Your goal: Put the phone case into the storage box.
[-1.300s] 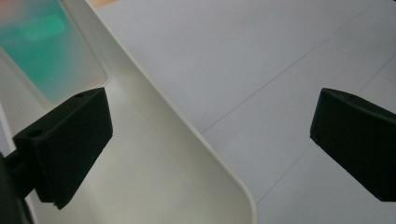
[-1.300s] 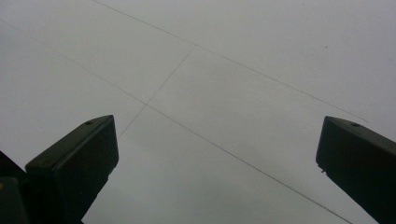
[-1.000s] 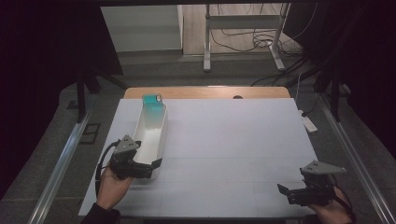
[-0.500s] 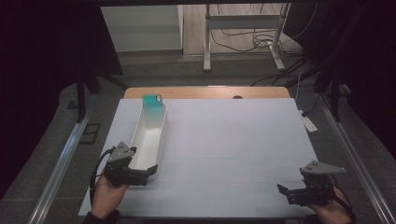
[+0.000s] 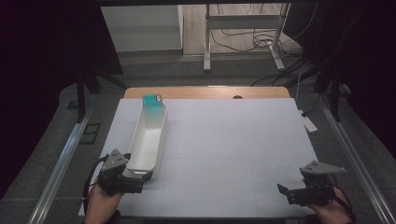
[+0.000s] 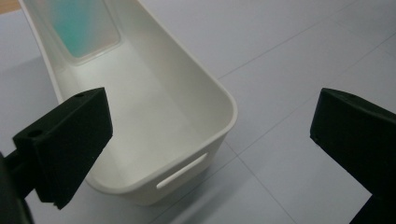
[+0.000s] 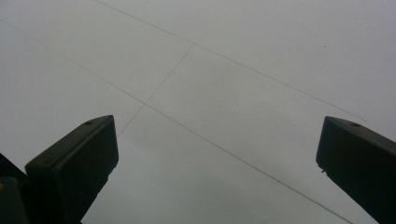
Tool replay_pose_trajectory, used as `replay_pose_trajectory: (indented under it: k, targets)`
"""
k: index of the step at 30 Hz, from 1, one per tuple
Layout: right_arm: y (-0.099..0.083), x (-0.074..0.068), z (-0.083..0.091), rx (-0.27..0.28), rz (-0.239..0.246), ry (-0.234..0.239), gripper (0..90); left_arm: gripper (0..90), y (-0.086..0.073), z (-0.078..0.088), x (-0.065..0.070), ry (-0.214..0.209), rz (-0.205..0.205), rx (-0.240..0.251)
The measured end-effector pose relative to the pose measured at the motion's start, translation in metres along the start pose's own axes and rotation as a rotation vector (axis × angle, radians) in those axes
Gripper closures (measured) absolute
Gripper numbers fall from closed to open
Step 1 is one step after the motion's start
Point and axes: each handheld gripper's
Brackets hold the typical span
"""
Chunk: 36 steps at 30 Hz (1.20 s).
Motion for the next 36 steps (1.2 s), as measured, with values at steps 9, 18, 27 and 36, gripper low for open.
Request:
replay_pose_trajectory:
  k: [9,18,27,36]
  targets:
    - [0.000,0.000,0.000,0.002,-0.004,-0.002,0.0,0.0,-0.008,0.004,0.003,0.028,-0.007,-0.016]
    - [0.000,0.000,0.000,0.003,-0.006,-0.004,0.0,0.0,-0.016,0.008,0.005,0.051,-0.008,-0.036]
    - [0.000,0.000,0.000,0.001,-0.006,-0.006,0.0,0.0,-0.022,0.008,0.006,0.074,-0.016,-0.067]
    - [0.000,0.000,0.000,-0.001,-0.005,-0.006,0.0,0.0,-0.022,0.006,0.009,0.093,-0.034,-0.091]
Point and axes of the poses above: each handheld gripper's, and its own axes: z roughly backward along the jaws, y roughly out of its top, x roughly to its right, and after that the axes turned 2 degrees about -z, right-handed
